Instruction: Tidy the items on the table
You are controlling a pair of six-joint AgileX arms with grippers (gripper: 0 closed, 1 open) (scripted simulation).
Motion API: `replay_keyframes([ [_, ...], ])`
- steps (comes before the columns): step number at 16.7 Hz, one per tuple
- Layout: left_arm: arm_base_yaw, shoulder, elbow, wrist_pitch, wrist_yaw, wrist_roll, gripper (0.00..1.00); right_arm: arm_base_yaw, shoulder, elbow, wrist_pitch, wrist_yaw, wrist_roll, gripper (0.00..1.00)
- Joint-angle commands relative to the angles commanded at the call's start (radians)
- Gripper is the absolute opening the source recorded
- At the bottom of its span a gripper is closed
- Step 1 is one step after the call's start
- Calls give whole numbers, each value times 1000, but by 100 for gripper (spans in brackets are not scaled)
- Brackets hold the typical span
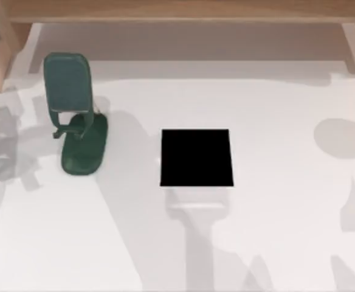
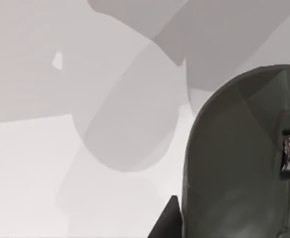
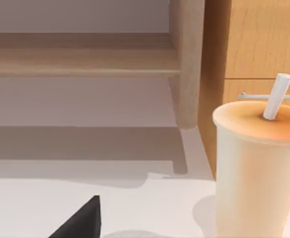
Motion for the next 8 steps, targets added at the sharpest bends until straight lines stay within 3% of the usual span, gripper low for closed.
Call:
replay_keyframes([
  [4, -34, -10, 149, -22, 46, 82, 0, 0, 0, 0, 0, 0, 0, 100],
  [8, -42, -2, 171, -35, 81, 100, 0, 0, 0, 0, 0, 0, 0, 100],
])
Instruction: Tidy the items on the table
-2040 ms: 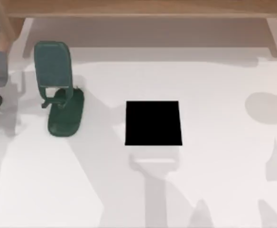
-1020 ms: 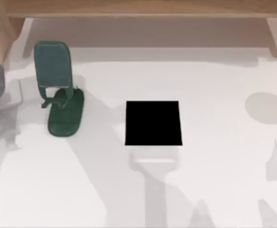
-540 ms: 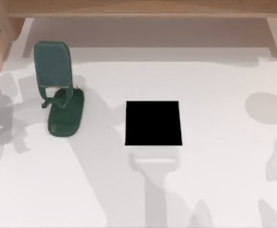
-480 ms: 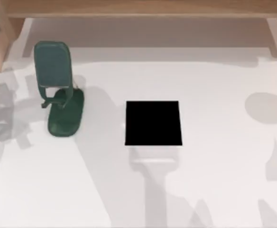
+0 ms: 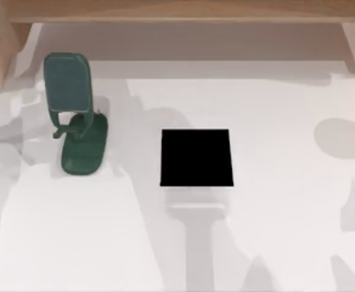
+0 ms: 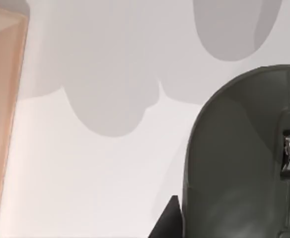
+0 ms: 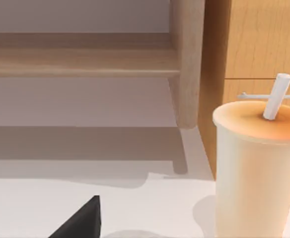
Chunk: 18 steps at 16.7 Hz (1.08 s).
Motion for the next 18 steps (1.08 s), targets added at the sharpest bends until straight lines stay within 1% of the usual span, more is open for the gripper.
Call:
replay_keyframes([
  [5, -1, -10, 2, 1, 1, -9, 0, 0, 0, 0, 0, 0, 0, 100],
  [7, -32, -47, 16, -7, 14, -61, 0, 0, 0, 0, 0, 0, 0, 100],
  [9, -84, -99, 43, -18, 35, -156, 0, 0, 0, 0, 0, 0, 0, 100],
  [11, -153, -149, 79, -25, 59, -293, 0, 0, 0, 0, 0, 0, 0, 100],
  [13, -236, -184, 121, -29, 84, -471, 0, 0, 0, 0, 0, 0, 0, 100],
  [18, -472, -160, 212, -18, 118, -1030, 0, 0, 0, 0, 0, 0, 0, 100],
])
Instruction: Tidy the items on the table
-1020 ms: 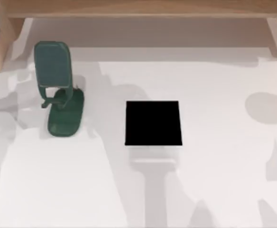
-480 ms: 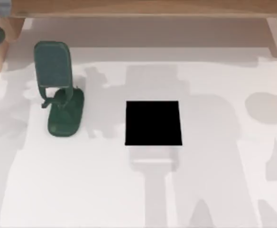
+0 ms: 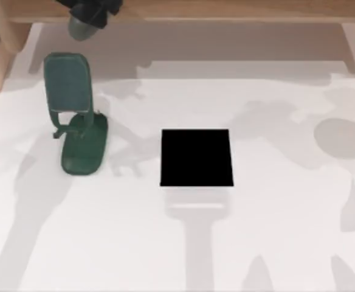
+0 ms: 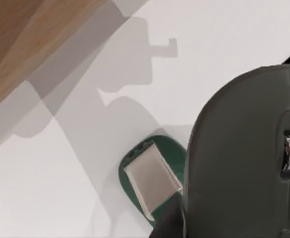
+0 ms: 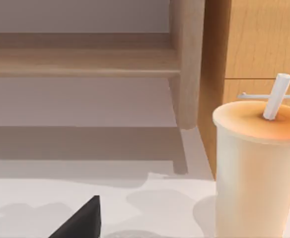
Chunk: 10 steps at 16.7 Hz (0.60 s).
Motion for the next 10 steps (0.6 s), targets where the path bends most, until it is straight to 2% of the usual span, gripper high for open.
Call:
replay_keyframes([
  [6, -233, 208, 36, 18, -28, -675, 0, 0, 0, 0, 0, 0, 0, 100],
  [10, -323, 361, 43, 19, -68, -965, 0, 0, 0, 0, 0, 0, 0, 100],
])
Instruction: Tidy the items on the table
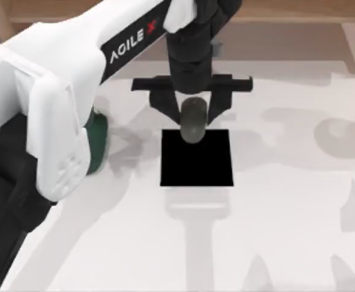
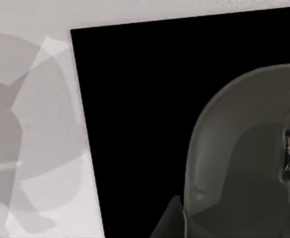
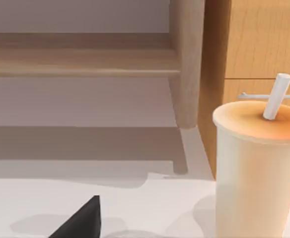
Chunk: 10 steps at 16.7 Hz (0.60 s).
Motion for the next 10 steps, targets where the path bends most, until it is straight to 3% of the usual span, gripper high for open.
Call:
replay_keyframes([
  [4, -35, 88, 5, -5, -27, -122, 0, 0, 0, 0, 0, 0, 0, 100],
  [10, -31, 92, 1, -3, -26, -123, 0, 0, 0, 0, 0, 0, 0, 100],
])
